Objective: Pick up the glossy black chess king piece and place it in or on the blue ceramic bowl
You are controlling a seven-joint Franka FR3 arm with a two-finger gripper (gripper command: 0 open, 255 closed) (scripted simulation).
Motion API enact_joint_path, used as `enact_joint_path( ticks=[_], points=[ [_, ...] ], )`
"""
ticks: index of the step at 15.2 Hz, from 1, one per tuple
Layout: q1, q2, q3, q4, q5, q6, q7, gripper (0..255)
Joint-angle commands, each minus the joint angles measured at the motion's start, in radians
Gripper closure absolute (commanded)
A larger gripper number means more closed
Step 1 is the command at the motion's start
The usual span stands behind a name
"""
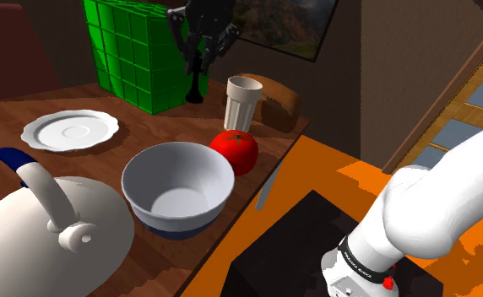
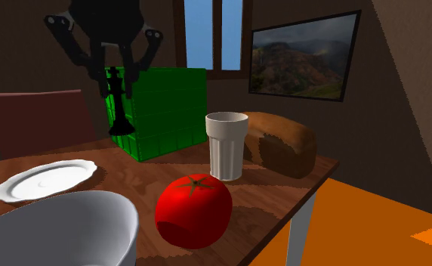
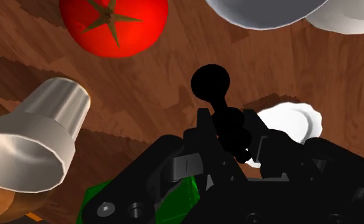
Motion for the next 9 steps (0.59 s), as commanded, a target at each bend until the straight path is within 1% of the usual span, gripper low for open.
enact_joint_path(
  ticks=[1,9],
  points=[
    [0.017,-0.022,0.026,-0.005,0.006,-0.015,0.043,255],
    [0.079,-0.076,0.142,-0.007,0.030,-0.062,0.216,255]
  ],
)
